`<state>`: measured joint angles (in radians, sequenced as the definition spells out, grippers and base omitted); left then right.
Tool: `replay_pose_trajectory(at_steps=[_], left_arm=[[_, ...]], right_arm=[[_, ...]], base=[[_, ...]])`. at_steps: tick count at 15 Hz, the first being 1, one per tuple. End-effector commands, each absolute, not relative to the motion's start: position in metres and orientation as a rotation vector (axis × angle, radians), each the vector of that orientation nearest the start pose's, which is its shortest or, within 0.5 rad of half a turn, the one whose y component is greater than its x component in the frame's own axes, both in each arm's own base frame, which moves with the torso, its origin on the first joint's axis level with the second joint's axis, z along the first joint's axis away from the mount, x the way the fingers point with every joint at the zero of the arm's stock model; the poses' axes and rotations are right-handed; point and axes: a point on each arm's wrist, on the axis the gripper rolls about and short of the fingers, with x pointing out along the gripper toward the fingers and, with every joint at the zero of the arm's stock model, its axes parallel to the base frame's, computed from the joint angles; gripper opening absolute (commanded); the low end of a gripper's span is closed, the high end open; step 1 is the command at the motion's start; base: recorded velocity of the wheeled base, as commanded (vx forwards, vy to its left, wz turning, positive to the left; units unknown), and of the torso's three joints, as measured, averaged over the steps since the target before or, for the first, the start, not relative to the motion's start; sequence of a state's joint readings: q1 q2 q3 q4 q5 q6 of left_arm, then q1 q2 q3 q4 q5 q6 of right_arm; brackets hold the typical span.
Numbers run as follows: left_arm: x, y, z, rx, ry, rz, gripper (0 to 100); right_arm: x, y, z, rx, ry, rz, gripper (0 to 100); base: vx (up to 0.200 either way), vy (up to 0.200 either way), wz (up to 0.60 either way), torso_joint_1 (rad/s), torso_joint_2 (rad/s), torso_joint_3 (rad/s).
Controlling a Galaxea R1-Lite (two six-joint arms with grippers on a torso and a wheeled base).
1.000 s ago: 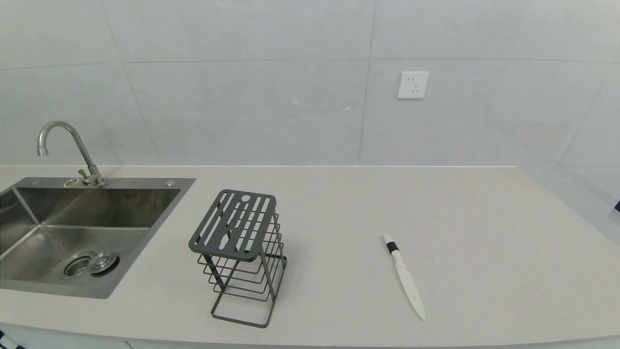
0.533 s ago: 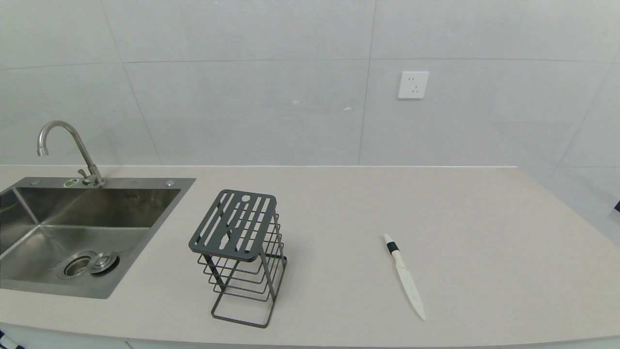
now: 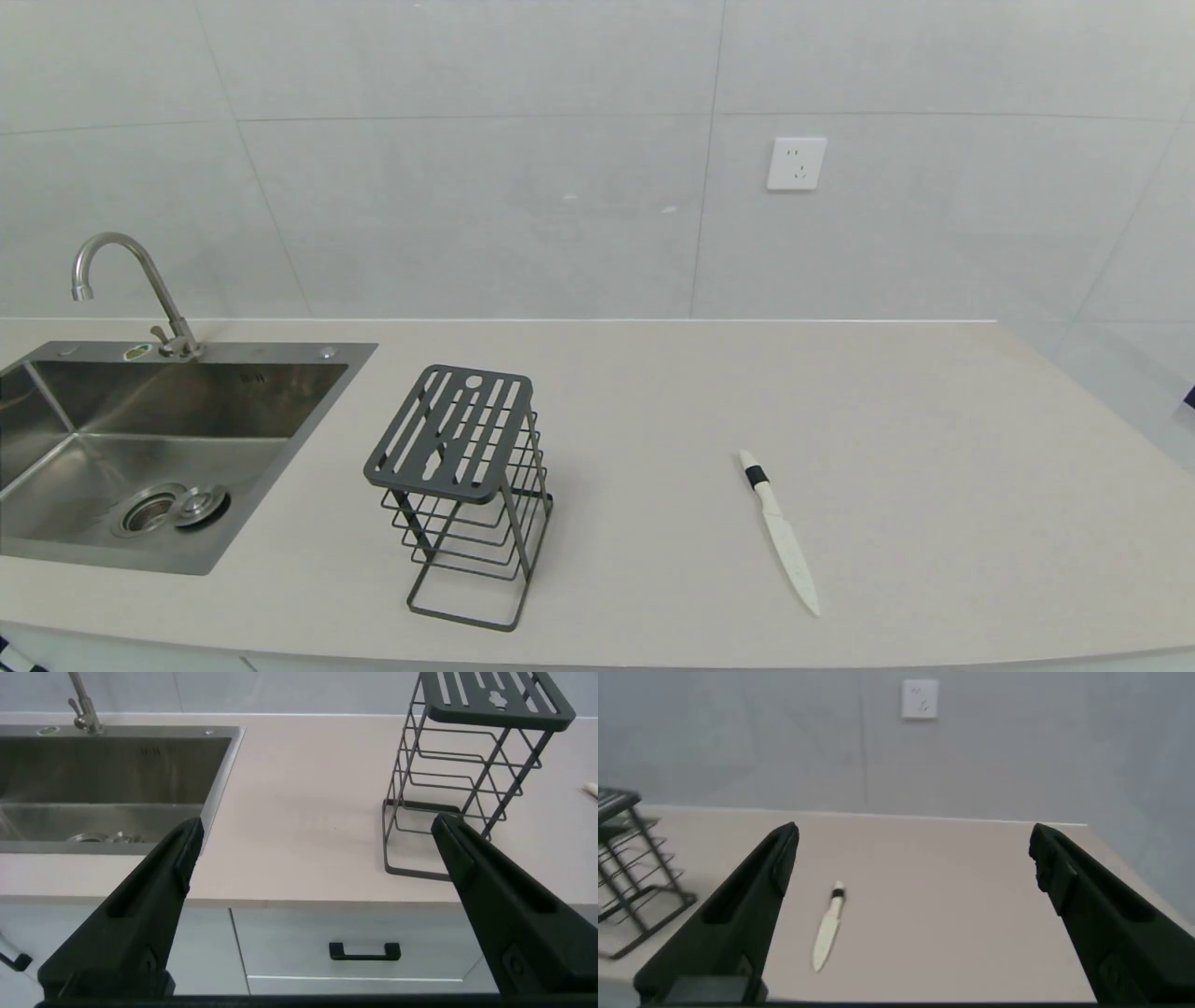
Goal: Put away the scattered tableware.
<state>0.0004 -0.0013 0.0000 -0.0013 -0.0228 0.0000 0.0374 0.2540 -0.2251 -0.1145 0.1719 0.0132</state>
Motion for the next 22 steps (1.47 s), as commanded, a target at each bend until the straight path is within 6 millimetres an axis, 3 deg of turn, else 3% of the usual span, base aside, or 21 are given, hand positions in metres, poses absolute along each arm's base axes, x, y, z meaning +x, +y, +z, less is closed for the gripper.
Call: replay_pose_trajectory(at_steps=[1,6,9,14,18,22], left_arm=[[-0.023,-0.001,0.076,0.003,-0.002,-0.021,100],[-0.023,-0.001,0.076,0.003,-0.002,-0.023,100],[-0.023,-0.001,0.076,0.002,-0.002,-0.021,100],[-0.023,0.000,0.075,0.000,0.000,-0.018,100],[-0.023,0.000,0.075,-0.002,0.000,-0.017,100],[-0.023,0.000,0.075,0.000,0.000,-0.020,100]], right_arm=[[0.026,0.008,0.157,0.026,0.163,0.325,100],[0.093,0.022,0.171,-0.025,0.414,0.423,100],[0.115,0.028,0.170,-0.108,0.476,0.441,100],[0.143,0.055,0.160,-0.188,0.596,0.492,100],[0.173,0.094,0.151,-0.157,0.710,0.487,100],[0.193,0.131,0.125,-0.098,0.830,0.425,100]], base=[[0.000,0.000,0.00,0.000,0.00,0.000],[0.000,0.000,0.00,0.000,0.00,0.000],[0.000,0.000,0.00,0.000,0.00,0.000],[0.000,0.000,0.00,0.000,0.00,0.000],[0.000,0.000,0.00,0.000,0.00,0.000],[0.000,0.000,0.00,0.000,0.00,0.000]])
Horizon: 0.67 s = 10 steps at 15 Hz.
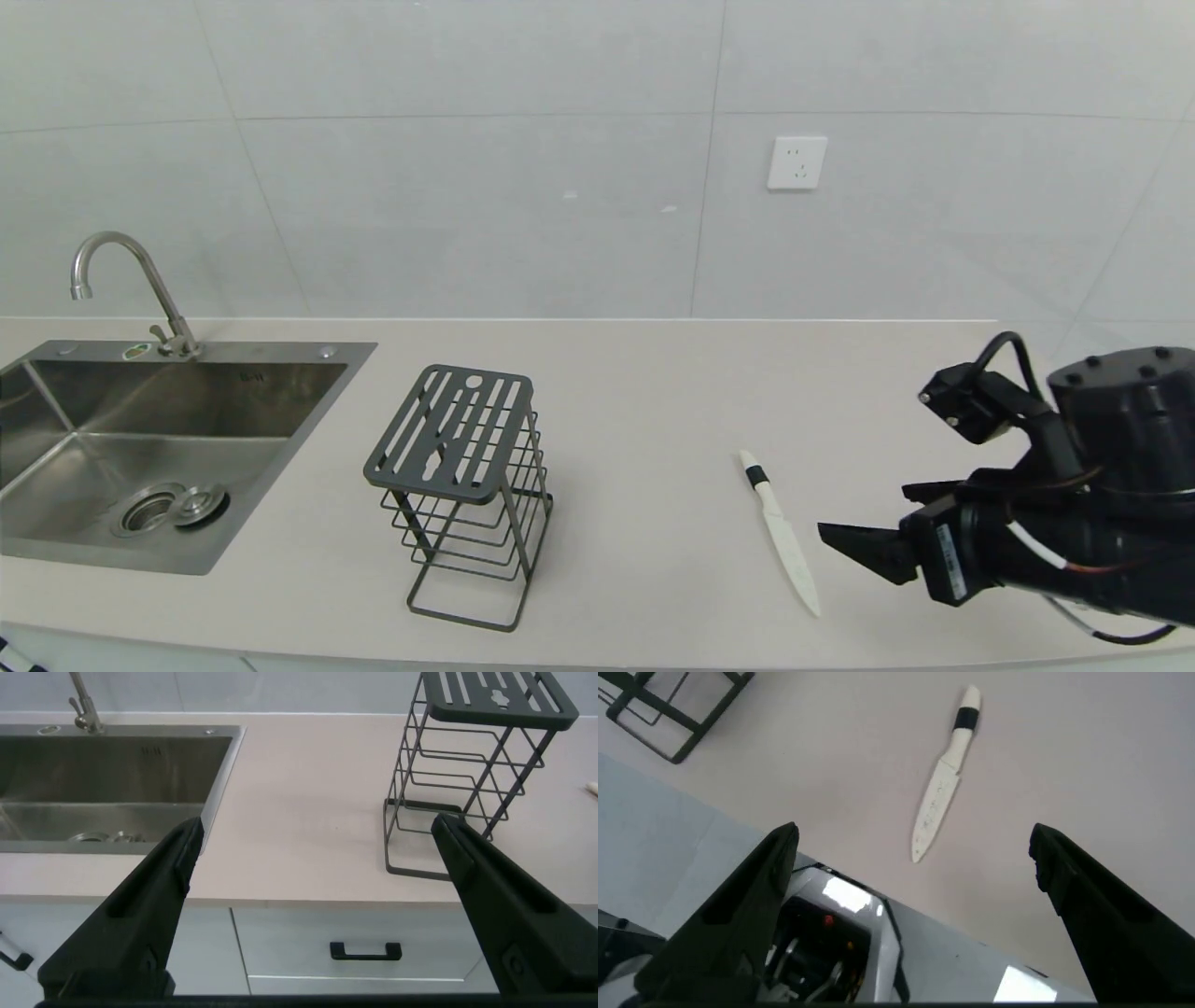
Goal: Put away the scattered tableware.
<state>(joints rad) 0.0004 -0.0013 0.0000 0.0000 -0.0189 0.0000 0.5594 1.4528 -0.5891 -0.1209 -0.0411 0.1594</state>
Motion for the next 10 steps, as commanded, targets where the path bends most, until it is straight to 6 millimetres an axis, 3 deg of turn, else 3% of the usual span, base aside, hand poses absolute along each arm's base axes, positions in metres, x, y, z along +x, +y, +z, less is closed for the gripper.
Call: replay_pose_trajectory(at_steps=[1,4,10], left_arm=[[-0.023,0.000,0.075,0.000,0.000,-0.017,100],[-0.023,0.000,0.075,0.000,0.000,-0.017,100],[-0.023,0.000,0.075,0.000,0.000,-0.014,100]], right_arm=[[0.199,0.136,0.116,-0.113,0.858,0.406,100],[0.205,0.141,0.089,-0.165,0.958,0.378,100],[0.244,0.173,0.051,-0.199,0.975,0.347,100]], base=[[0.000,0.000,0.00,0.000,0.00,0.000],[0.000,0.000,0.00,0.000,0.00,0.000],[0.000,0.000,0.00,0.000,0.00,0.000]])
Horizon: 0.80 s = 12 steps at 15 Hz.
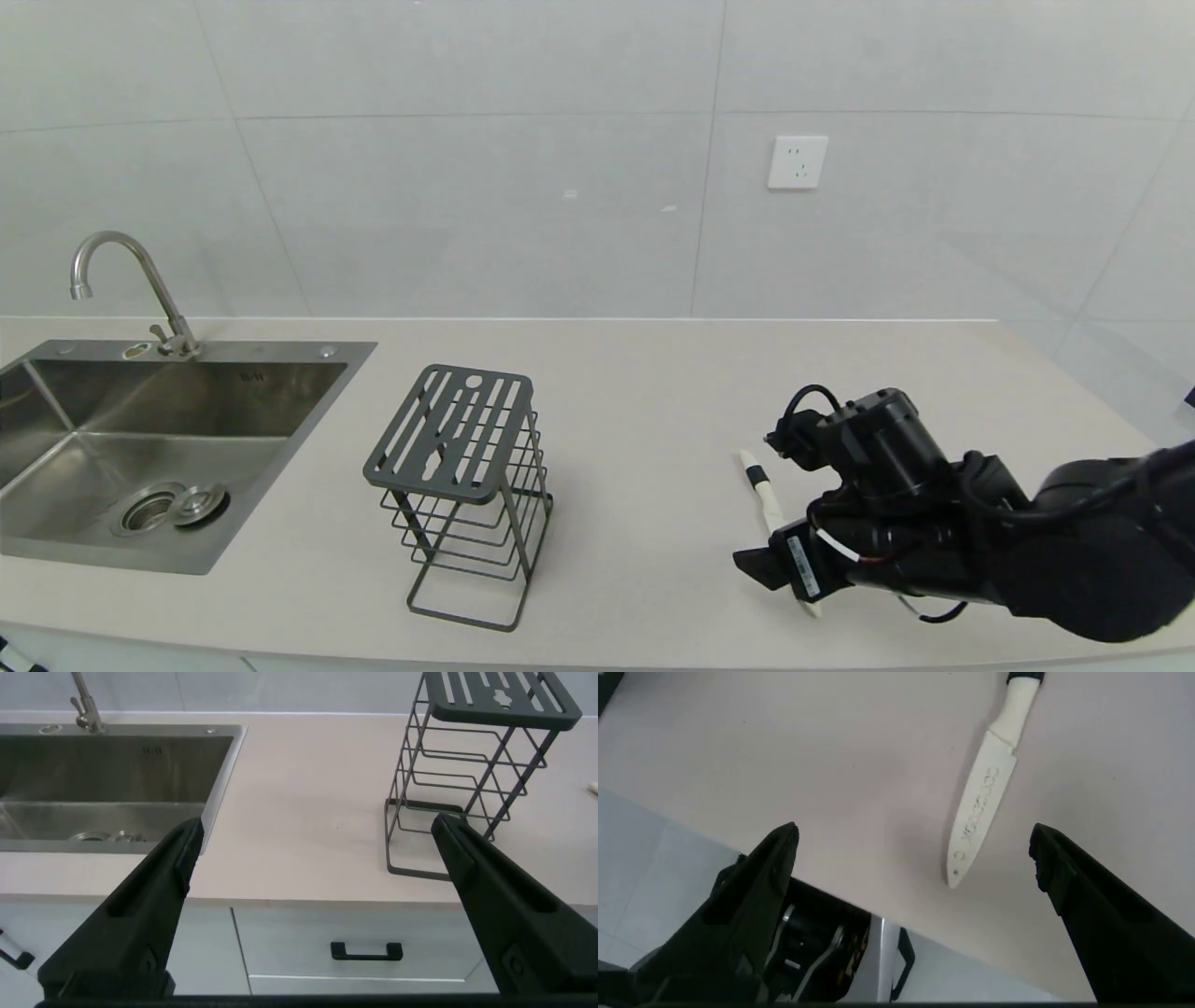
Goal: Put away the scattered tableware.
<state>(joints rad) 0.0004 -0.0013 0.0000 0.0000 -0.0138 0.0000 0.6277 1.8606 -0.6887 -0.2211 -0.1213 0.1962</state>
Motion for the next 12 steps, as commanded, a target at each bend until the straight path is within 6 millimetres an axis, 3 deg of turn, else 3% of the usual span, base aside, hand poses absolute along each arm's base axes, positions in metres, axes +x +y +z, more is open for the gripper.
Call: replay_pose_trajectory(at_steps=[1,6,10,12], left_arm=[[-0.023,0.000,0.075,0.000,0.000,-0.014,100],[-0.023,0.000,0.076,0.003,-0.002,-0.012,100],[-0.023,0.000,0.076,0.003,-0.002,-0.011,100],[-0.023,0.000,0.076,0.003,-0.002,-0.011,100]], right_arm=[[0.247,0.173,0.050,-0.197,0.976,0.337,100],[0.266,0.138,0.033,-0.150,1.035,0.153,100],[0.274,0.145,0.026,-0.153,1.038,0.158,100],[0.302,0.161,0.021,-0.146,0.992,0.159,100]], base=[[0.000,0.000,0.00,0.000,0.00,0.000],[0.000,0.000,0.00,0.000,0.00,0.000],[0.000,0.000,0.00,0.000,0.00,0.000],[0.000,0.000,0.00,0.000,0.00,0.000]])
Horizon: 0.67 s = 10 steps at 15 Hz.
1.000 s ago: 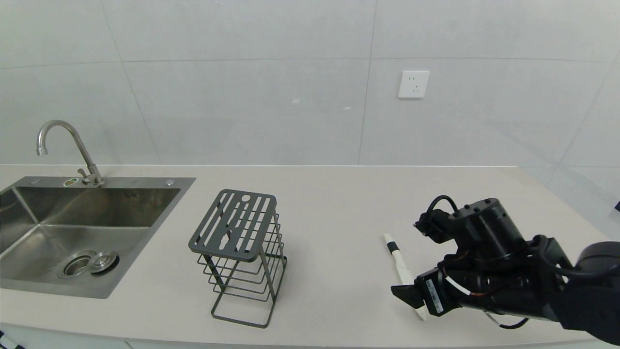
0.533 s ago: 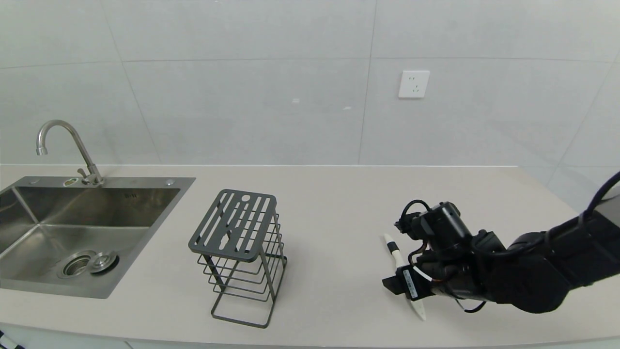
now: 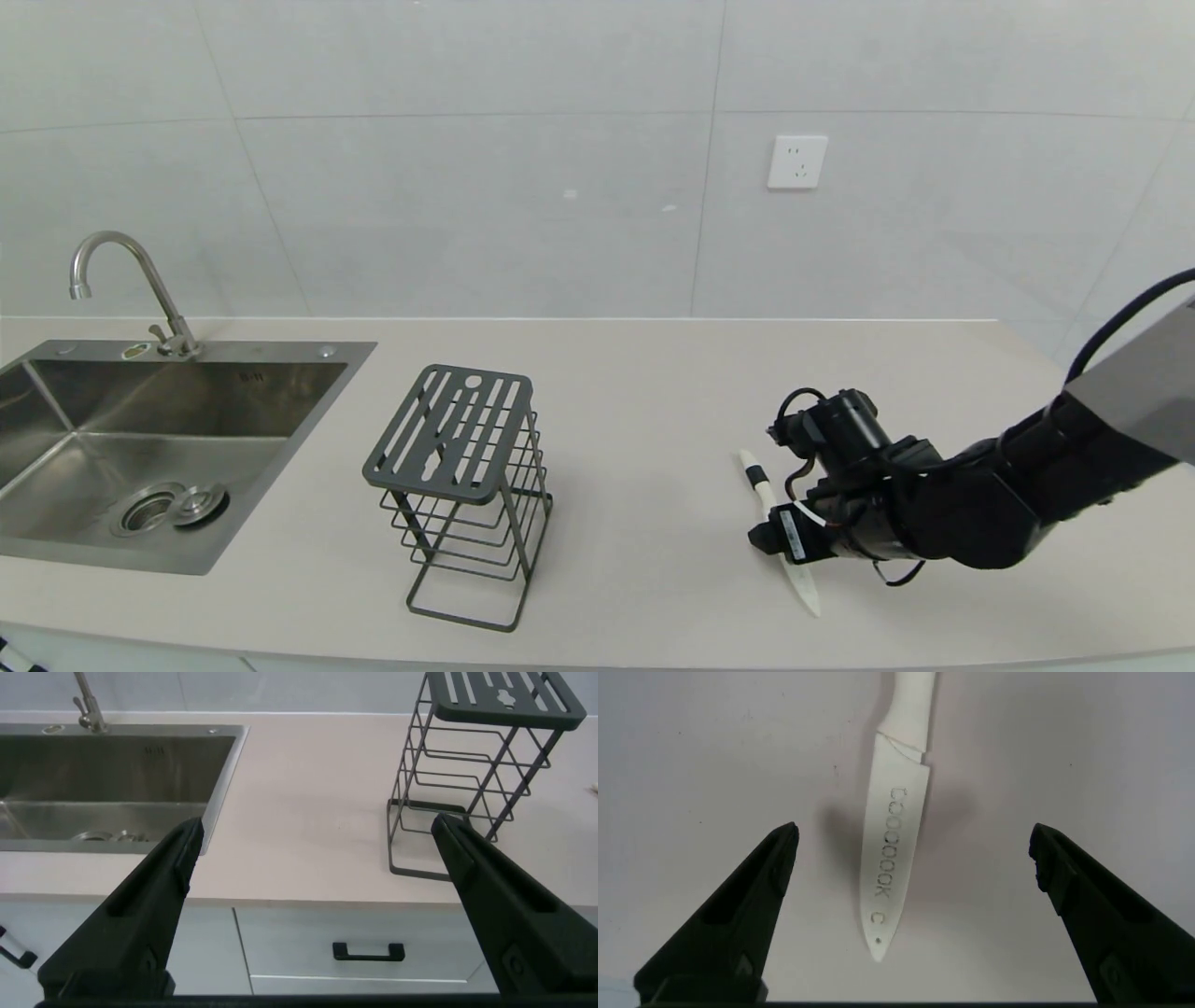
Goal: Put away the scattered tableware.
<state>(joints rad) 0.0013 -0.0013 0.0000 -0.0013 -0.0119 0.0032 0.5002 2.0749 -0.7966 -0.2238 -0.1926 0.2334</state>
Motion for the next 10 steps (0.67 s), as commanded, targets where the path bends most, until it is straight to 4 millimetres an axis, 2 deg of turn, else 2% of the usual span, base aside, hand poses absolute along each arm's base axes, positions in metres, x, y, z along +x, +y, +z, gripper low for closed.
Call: replay_pose_trajectory(at_steps=[1,4,9,10], left_arm=[[-0.023,0.000,0.076,0.003,-0.002,-0.011,100],[-0.023,0.000,0.076,0.003,-0.002,-0.011,100],[-0.023,0.000,0.076,0.003,-0.002,-0.012,100],[-0.023,0.000,0.076,0.003,-0.002,-0.011,100]], right_arm=[[0.305,0.163,0.020,-0.150,0.986,0.149,100],[0.307,0.165,0.009,-0.174,1.008,0.145,100],[0.301,0.168,0.003,-0.190,1.027,0.160,100],[0.300,0.168,-0.001,-0.197,1.039,0.158,0]], base=[[0.000,0.000,0.00,0.000,0.00,0.000],[0.000,0.000,0.00,0.000,0.00,0.000],[0.000,0.000,0.00,0.000,0.00,0.000],[0.000,0.000,0.00,0.000,0.00,0.000]])
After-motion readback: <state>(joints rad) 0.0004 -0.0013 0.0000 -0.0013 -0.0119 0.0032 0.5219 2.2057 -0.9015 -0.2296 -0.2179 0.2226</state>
